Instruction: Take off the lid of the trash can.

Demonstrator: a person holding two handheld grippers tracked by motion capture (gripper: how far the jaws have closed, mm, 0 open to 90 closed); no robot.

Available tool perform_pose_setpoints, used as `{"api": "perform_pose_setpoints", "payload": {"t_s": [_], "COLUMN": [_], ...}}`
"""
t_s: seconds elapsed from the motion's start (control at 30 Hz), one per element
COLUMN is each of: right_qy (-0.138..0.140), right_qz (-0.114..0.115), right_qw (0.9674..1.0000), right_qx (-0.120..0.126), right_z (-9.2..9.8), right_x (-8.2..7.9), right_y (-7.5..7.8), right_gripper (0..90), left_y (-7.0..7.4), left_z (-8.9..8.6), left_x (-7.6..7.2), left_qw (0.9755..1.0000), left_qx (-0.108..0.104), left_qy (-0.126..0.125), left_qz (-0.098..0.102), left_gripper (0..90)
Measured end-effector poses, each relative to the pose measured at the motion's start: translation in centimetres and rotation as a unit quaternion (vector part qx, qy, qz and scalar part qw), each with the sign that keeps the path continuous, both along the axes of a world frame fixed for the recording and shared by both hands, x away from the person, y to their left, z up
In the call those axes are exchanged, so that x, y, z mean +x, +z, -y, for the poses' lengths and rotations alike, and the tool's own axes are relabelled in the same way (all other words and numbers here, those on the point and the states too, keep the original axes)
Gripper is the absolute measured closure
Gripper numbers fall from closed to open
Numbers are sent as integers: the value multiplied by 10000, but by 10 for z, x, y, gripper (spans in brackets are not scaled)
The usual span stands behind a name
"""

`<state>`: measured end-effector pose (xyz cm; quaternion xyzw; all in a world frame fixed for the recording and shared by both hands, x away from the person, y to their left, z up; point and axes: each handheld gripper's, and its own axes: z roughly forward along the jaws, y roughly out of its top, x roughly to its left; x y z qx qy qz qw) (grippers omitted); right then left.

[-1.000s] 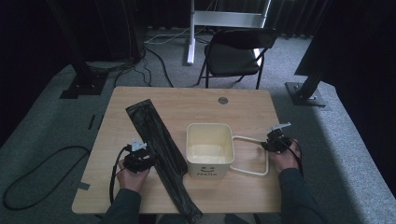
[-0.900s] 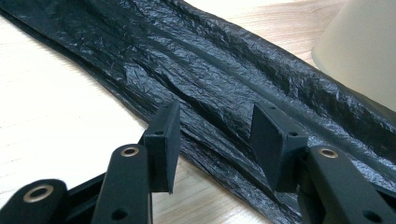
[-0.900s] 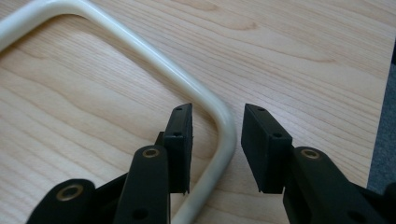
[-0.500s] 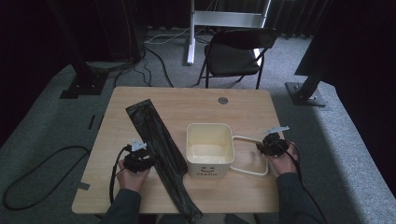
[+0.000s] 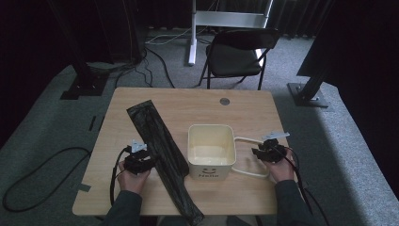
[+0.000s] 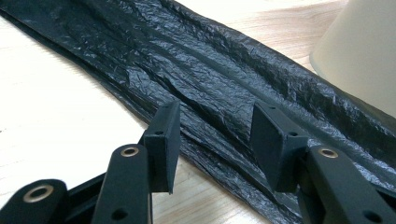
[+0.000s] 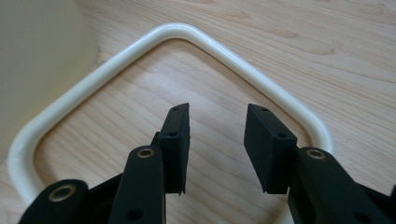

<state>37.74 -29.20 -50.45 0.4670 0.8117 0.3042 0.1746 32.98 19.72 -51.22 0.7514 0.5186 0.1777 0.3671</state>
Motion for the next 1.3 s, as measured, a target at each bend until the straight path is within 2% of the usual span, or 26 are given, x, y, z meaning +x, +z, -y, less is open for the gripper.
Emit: {"api": "perform_pose_setpoints", "payload": {"t_s": [0.13,0.5,0.77,0.9,1.3], "right_qy": [78,232,240,239,160], "right_qz": [44,184,224,191,175], "right_qw": [9999,9996,9995,9995,9997], "right_qx": [58,22,17,-51,-55], "right_z": [-4,-12,-14,-16,-11], "right_x": [-3,-14,-19,-20,-23], "right_y": [-2,-1,-1,-3,-4], "right_gripper": [599,583,567,564,563], "left_y": [1,4,7,7,9], "left_z": [-1,-4,-5,-4,-4], "left_x": [0,-1,-1,0,3], "left_qw": [10000,9999,9997,9996,9995], "left_qx": [-33,-125,-183,-196,-206], "left_qy": [2,1,-8,-9,-8], "left_qz": [25,74,187,208,232], "left_gripper": [538,547,536,533,529]}}
